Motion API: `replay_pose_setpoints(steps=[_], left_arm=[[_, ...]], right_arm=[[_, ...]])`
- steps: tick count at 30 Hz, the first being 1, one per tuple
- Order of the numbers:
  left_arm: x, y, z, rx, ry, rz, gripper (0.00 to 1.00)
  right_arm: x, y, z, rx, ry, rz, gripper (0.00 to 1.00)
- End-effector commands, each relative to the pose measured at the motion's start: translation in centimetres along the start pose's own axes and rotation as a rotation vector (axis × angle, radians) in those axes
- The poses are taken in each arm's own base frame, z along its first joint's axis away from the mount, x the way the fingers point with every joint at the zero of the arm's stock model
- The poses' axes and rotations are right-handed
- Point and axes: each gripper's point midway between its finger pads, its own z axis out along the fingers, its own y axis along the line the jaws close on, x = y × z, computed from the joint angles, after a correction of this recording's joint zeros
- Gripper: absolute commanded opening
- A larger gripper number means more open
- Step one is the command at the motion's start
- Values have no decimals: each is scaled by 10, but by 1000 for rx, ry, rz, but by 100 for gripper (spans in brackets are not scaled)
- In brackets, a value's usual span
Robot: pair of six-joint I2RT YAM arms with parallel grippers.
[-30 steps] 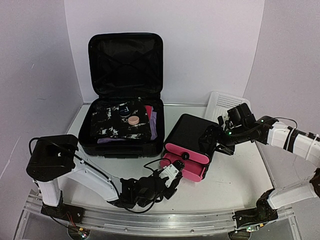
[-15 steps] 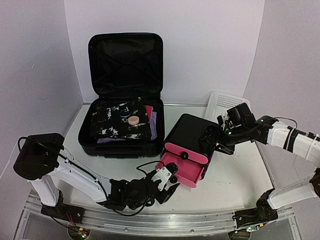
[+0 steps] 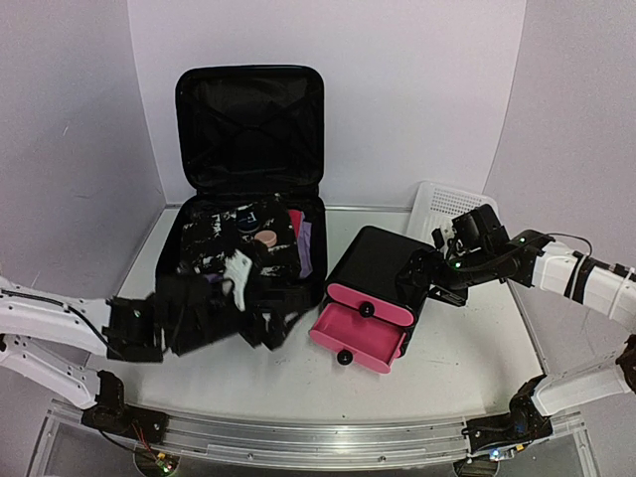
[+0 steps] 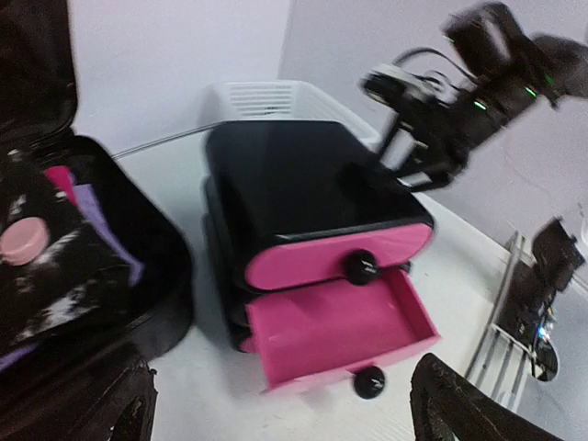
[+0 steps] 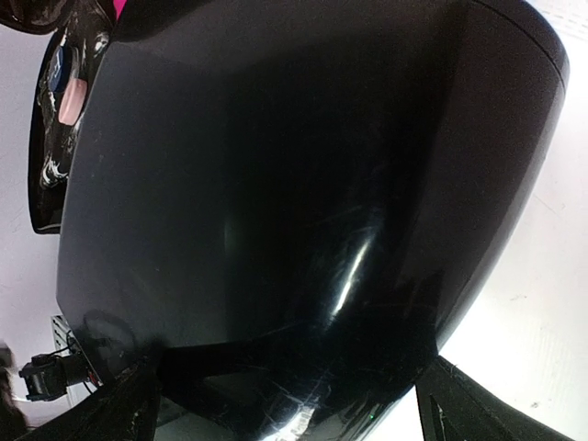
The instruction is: Open, take out, and arrange the luggage
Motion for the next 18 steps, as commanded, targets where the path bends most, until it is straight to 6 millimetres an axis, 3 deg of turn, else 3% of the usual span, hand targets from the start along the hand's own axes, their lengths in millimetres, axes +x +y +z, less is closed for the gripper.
replay_pose_setpoints(steps=[1,4,8,14,18], left_arm=[[-12,85,-20,-177,152,-202,99],[-31,133,-27,-267,209,-297,99],[-33,192,-17,-358,326,-404,99],[-31,233,32,-368,428,-445,97],[-30,246,66,-375,471,-437,91]], right_arm=[[4,-6,-7,50,12,-53,98],[5,-6,-7,51,25,-67,98],[7,-4,-6,43,42,-74,98],[8,-4,-6,56,68,-83,98],[6,-10,-9,94,54,-75,98]])
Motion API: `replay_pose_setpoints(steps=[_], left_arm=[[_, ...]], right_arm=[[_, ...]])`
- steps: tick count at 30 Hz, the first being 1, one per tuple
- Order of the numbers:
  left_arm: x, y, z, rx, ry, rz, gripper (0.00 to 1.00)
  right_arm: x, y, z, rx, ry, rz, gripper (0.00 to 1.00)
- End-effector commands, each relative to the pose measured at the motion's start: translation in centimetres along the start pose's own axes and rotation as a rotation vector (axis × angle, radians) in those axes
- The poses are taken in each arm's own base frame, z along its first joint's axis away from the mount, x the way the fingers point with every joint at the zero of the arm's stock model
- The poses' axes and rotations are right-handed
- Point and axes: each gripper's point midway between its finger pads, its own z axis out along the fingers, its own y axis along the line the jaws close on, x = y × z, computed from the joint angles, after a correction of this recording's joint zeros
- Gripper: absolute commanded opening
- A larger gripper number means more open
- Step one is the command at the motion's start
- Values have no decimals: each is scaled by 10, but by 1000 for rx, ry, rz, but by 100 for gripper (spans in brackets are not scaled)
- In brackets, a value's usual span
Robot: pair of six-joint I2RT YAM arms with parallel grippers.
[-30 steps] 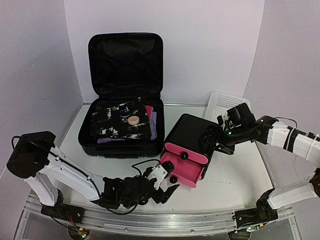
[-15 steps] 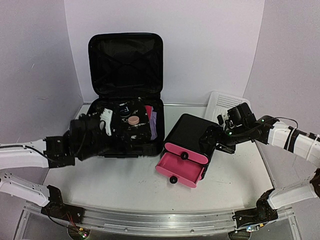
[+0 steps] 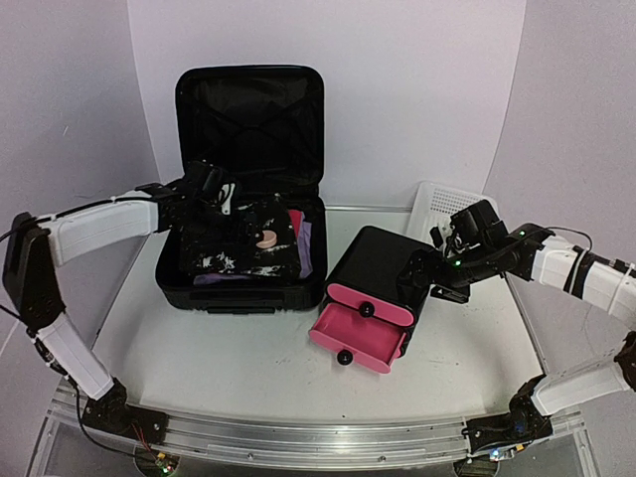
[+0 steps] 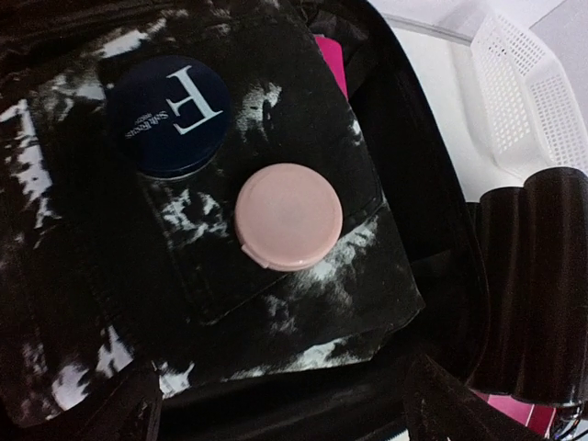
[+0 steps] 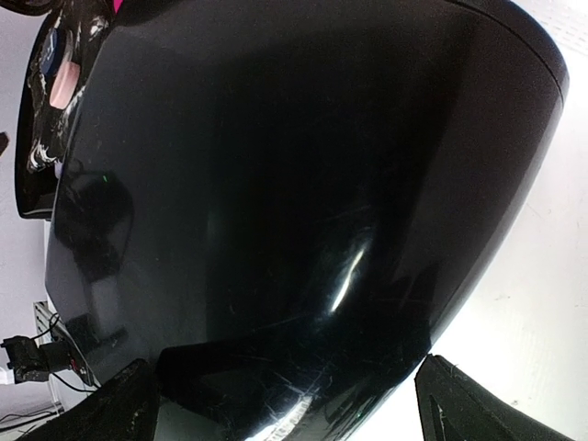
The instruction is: Open, take out, and arrange the luggage
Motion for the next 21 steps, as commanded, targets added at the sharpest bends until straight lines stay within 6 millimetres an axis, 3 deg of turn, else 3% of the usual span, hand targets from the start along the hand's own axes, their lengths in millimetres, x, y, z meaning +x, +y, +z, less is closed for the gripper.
replay_pose_setpoints(steps=[1,5,10,21], left_arm=[[-22,-17,15,21,33,20,91],[-35,-6,33,-70,16,13,91],[-35,-5,58,-97,49,27,91],[-39,-8,89,-201,71,116,85]], right_arm=[[5,-11,-6,73,21,-12,98],[0,-12,-14,88,-20,16,98],[-8,-9,-23,81,-63,-21,98],[1,-8,-17,74,2,-39,98]])
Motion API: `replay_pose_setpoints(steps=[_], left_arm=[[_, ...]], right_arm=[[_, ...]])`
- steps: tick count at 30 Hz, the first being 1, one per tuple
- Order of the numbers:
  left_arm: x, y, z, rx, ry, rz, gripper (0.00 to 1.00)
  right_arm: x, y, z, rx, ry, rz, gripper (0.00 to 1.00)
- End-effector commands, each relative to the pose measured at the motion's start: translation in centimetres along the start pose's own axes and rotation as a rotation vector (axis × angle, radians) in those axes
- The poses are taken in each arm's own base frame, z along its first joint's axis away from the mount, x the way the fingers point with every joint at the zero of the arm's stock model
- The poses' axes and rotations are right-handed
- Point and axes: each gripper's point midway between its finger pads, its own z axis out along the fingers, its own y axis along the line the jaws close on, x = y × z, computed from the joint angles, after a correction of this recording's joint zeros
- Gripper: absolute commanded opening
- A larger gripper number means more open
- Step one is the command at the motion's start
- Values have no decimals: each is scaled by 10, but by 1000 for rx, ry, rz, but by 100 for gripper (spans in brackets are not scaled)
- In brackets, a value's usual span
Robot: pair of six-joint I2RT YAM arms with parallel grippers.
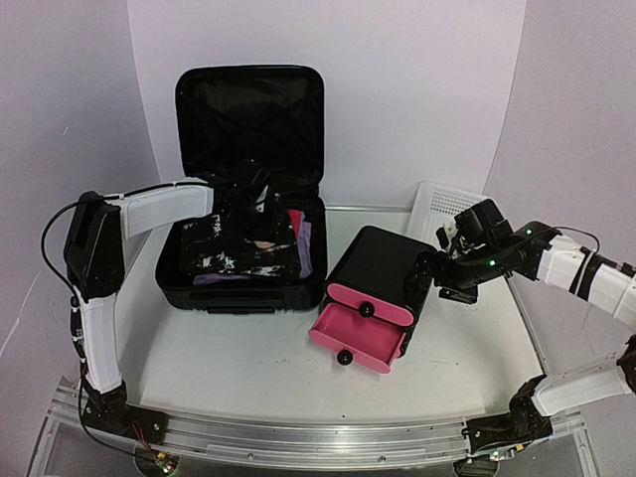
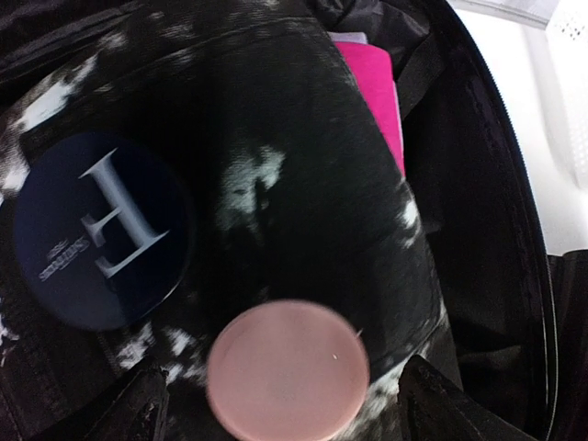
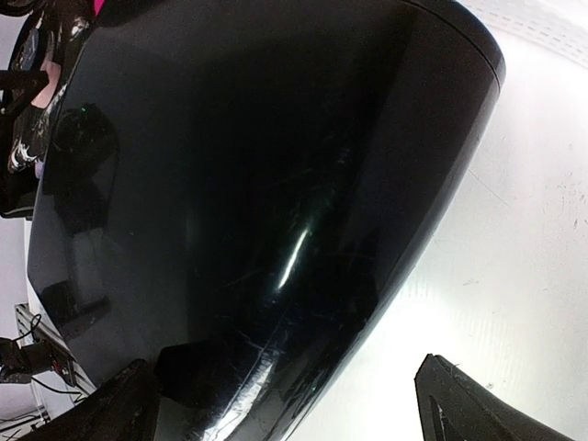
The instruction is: Open, take out, and arrange the luggage
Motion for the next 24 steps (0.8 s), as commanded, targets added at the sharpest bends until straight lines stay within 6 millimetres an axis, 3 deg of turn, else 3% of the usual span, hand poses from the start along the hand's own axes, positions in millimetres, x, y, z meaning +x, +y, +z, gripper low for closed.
replay_pose_setpoints(steps=[1,8,13,16,19,24], left_arm=[[-19,-4,-3,-37,-38,43,84],[-17,-2,5,-67,-27,49,68],[-18,-3,-2,-66,-32,54,55],[-20,-6,-20,-57,-55,58,49],[-20,-14,-51,-27,-92,59,46],[-3,-48,-112,83,-172,105,45]], right_arm=[[-1,4,-5,3,9,-28,98],[-2,5,-9,-9,0,-27,98],[-2,5,-10,-6,-7,-29,98],[-1,5,-9,-8,1,-27,98],[1,5,-8,-9,8,-28,98],[3,3,-5,-2,17,-32,98]])
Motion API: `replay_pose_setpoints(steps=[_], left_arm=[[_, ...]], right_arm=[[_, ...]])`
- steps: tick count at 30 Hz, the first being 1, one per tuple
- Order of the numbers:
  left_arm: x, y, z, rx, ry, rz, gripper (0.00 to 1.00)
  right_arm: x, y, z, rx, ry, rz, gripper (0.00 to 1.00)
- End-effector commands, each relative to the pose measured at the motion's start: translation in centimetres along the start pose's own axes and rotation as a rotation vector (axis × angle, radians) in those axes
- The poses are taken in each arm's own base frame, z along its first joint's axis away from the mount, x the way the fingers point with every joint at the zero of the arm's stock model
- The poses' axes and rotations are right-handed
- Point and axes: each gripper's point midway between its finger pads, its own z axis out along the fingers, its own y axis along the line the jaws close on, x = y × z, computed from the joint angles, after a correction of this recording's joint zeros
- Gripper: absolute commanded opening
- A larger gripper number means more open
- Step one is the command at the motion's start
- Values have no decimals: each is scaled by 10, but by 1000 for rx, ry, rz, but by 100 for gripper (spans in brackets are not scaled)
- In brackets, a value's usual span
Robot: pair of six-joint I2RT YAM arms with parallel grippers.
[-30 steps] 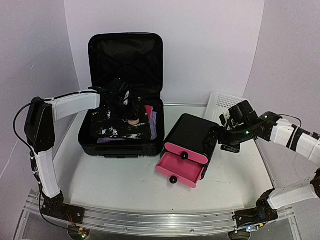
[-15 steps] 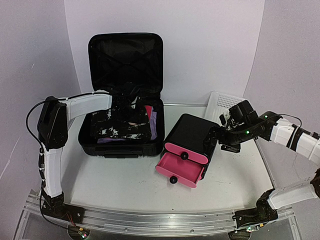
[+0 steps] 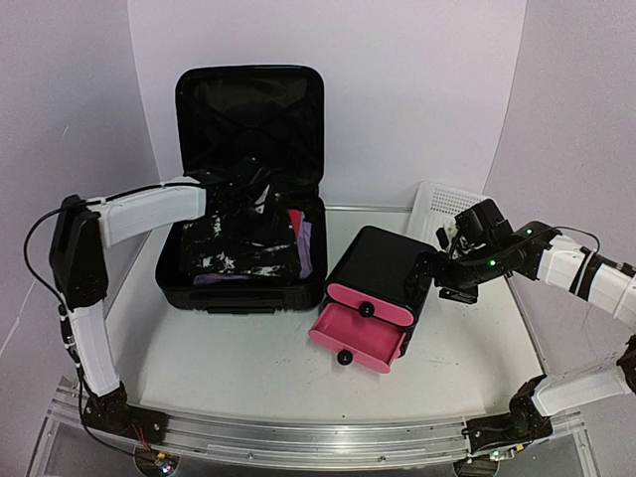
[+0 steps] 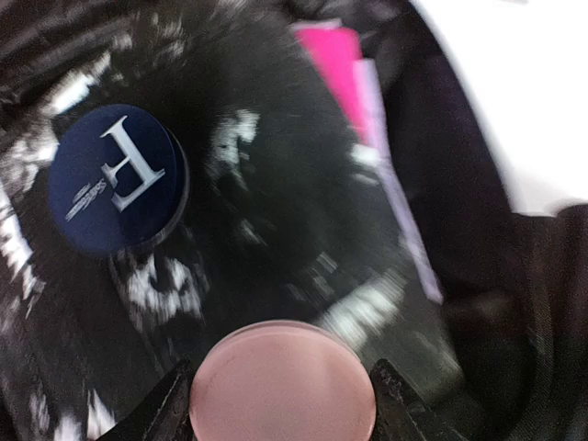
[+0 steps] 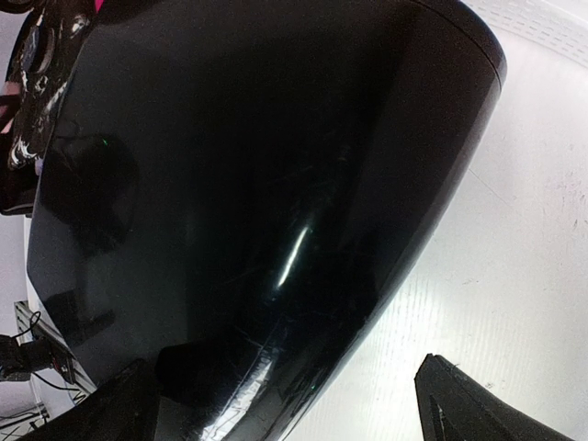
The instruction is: Open, take out, and arrange the luggage
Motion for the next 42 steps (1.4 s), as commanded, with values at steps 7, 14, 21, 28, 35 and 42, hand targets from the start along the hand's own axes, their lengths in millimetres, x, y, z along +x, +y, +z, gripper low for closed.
replay_pose_setpoints(steps=[7,14,21,28,35,42], left_arm=[[60,-116,-171,503,-490,143,43],[118,-155,-180,589,-544,247,45],[128,-202,-151,613,-496,329,43],[128,-234,-126,626,-498,374,41],[120,-234,-105,532,-523,374,41],[118,-230,-85,461,-514,343,45]], right_arm=[[2,3,-1,-5,20,-34,98],[4,4,1,-13,27,-31,98],[3,6,-1,-31,13,-15,98],[4,7,-2,-36,9,-12,98],[3,9,-4,-43,8,-13,98],[2,8,-3,-41,9,-12,98]])
